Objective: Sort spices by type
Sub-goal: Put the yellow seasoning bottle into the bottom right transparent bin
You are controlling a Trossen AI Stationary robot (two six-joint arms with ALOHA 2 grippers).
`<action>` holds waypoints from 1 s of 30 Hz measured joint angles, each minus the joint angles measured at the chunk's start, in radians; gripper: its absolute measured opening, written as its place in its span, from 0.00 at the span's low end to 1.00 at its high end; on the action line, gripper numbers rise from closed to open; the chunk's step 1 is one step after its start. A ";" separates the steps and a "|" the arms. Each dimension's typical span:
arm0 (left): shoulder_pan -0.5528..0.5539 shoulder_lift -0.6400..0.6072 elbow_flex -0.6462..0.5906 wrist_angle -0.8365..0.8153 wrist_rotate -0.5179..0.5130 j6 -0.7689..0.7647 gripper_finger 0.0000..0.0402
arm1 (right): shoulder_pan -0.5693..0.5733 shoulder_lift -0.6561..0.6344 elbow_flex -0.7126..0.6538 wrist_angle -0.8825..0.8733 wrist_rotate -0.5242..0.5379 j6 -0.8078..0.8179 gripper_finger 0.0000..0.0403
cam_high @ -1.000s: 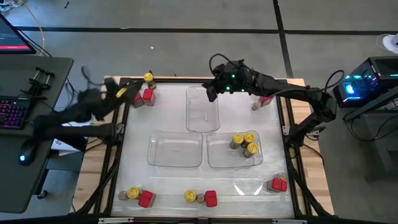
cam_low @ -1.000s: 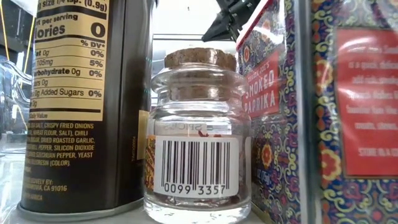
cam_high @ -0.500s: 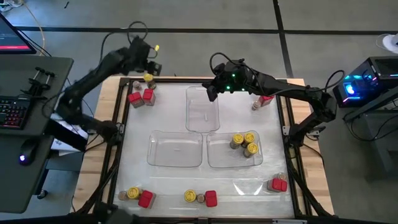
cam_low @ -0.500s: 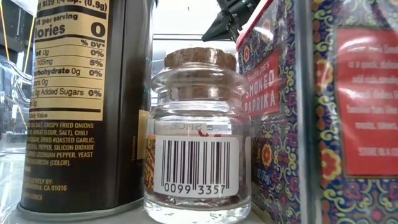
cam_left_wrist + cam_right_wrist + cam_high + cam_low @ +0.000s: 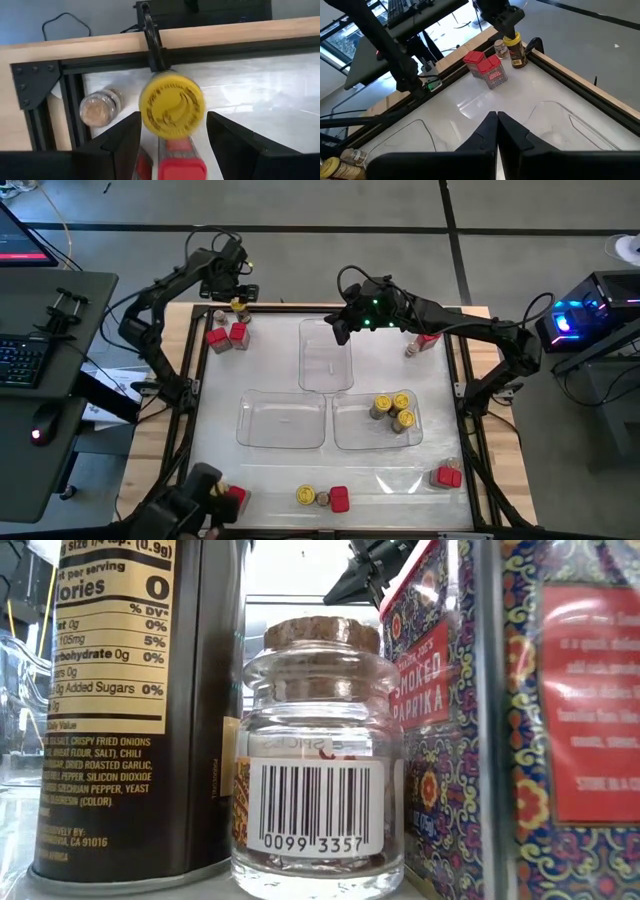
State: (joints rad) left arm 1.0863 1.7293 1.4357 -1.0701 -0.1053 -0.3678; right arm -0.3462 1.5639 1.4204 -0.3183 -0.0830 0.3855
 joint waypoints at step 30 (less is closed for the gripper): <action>0.047 0.004 0.080 0.044 0.053 0.161 0.68 | 0.005 0.000 0.000 -0.002 0.011 -0.001 0.00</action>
State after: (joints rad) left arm 1.1328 1.7332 1.5158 -1.0266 -0.0523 -0.2066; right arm -0.3412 1.5639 1.4201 -0.3199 -0.0715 0.3847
